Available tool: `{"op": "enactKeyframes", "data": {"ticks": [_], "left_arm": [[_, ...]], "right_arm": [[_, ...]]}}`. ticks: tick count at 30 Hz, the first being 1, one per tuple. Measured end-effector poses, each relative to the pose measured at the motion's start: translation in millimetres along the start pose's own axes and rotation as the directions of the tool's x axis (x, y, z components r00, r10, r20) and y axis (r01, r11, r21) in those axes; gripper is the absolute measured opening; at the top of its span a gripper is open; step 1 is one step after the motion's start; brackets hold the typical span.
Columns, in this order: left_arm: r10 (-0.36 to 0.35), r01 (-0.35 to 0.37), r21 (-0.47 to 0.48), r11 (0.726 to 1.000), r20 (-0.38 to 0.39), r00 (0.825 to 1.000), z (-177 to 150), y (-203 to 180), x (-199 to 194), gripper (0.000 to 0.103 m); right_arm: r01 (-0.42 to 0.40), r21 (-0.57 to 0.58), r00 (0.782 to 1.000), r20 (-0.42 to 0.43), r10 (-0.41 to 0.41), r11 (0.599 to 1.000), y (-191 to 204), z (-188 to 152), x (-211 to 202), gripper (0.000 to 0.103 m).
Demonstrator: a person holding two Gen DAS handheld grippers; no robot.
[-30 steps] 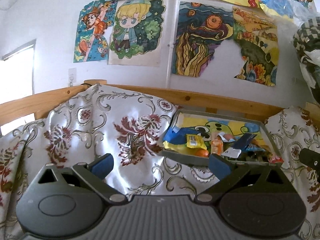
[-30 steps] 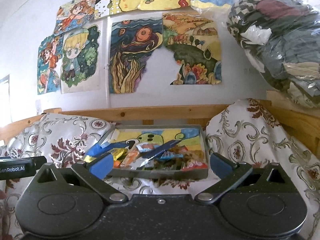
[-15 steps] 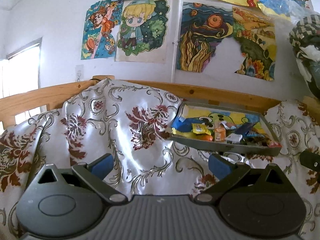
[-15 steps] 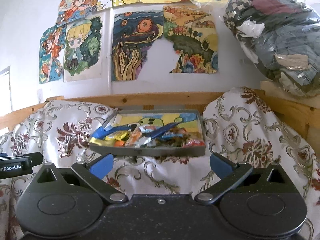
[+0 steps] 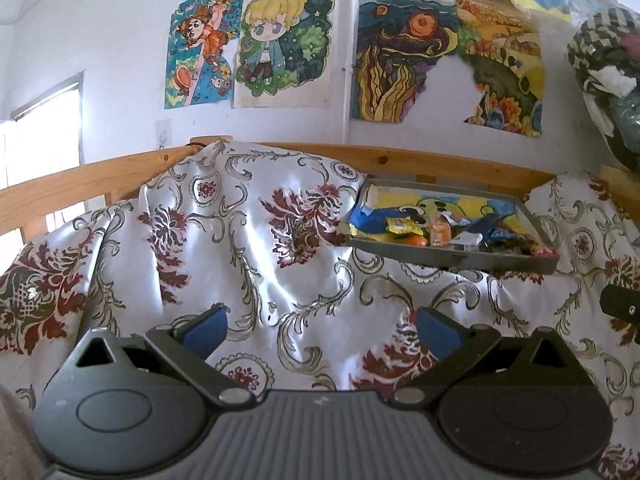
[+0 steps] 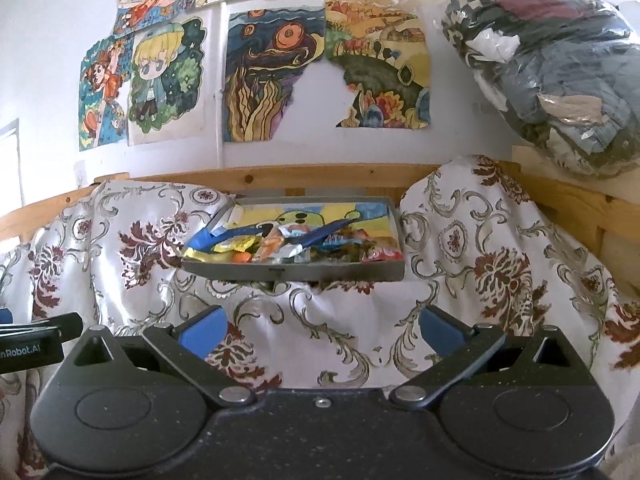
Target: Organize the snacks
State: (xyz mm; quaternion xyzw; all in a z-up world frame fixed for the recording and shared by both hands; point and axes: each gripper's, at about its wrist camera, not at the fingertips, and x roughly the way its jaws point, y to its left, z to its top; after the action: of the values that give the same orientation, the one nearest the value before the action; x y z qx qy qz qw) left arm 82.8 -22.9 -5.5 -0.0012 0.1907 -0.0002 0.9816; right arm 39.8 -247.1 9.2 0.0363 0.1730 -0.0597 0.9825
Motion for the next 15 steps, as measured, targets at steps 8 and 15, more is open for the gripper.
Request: {"op": "enactKeyframes", "data": {"ticks": [8,15], "left_arm": [[-0.001,0.001,0.02,1.0,-0.003,1.0,-7,-1,-14,0.103],[0.001,-0.001,0.006,1.0,-0.014,1.0,-9,2,-22,0.103]], "right_arm": [[-0.01,-0.002,0.999,-0.033,0.01,1.0,4,-9,-10,0.102],[-0.003,0.02,0.999,-0.051,0.004,1.0,1,-13,-17,0.102]]}}
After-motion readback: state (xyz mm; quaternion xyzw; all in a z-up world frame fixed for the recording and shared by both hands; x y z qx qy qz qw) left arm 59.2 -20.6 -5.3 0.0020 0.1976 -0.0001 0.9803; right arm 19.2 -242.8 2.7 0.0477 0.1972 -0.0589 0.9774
